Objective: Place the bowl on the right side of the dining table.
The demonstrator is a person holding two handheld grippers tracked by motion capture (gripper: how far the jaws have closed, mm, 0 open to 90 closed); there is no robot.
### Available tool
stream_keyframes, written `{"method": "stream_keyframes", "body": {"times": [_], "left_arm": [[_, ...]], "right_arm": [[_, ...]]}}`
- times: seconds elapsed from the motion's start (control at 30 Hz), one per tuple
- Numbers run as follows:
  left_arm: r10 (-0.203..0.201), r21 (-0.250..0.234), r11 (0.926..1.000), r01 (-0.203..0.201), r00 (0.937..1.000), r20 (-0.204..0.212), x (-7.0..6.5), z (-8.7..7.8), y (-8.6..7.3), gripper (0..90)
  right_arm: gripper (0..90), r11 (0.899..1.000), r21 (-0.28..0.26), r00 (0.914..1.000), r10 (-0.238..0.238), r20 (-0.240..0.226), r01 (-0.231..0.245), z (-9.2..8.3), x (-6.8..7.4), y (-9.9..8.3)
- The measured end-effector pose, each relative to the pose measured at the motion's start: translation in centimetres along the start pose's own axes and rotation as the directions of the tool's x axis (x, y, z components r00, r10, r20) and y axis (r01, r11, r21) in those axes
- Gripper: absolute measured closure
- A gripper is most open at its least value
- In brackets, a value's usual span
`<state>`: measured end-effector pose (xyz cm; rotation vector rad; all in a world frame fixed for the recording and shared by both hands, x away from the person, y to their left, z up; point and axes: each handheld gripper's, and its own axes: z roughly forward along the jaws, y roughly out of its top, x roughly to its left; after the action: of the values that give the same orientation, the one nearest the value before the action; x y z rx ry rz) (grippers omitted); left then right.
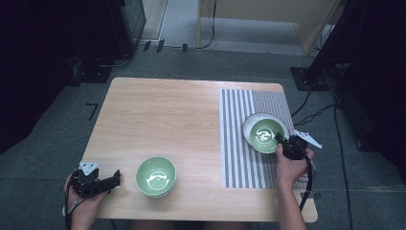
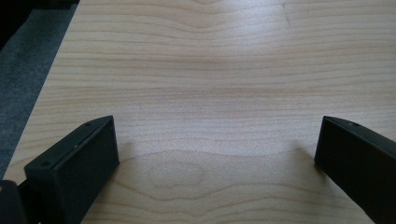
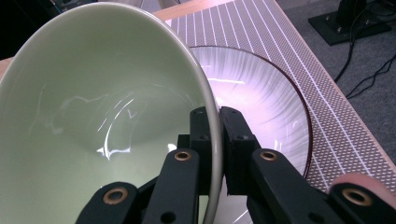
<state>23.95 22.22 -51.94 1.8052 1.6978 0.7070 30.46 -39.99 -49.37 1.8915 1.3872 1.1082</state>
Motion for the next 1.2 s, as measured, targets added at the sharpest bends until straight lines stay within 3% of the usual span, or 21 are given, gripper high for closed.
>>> {"method": "stream_keyframes", "body": {"times": [0.3,0.47,0.57,1.0,1.2], "left_arm": [[0.000,0.000,1.0000,0.000,1.0000,0.000,0.0,0.0,0.0,0.0],[-0.001,-0.001,1.0000,0.001,1.0000,0.000,0.0,0.0,0.0,0.0],[-0.006,-0.001,1.0000,0.006,1.0000,-0.004,-0.1,0.0,0.0,0.0],[-0.007,-0.001,1.0000,0.007,1.0000,-0.007,-0.1,0.1,0.0,0.0],[-0.007,-0.001,1.0000,0.007,1.0000,-0.007,-0.1,0.1,0.0,0.0]], "right_arm": [[85.3,1.000,0.028,0.9998,0.012,-0.013,-0.012,0.8,-0.2,0.2],[85.1,0.996,0.074,0.9974,0.060,-0.040,-0.057,1.5,-0.6,0.9],[85.0,0.993,0.103,0.9969,0.065,-0.044,-0.060,1.9,-0.6,1.3],[83.7,0.986,0.127,0.9934,0.113,-0.019,-0.110,2.9,-0.9,2.3],[80.8,0.981,0.130,0.9887,0.147,-0.029,-0.142,3.2,-1.2,2.6]]}}
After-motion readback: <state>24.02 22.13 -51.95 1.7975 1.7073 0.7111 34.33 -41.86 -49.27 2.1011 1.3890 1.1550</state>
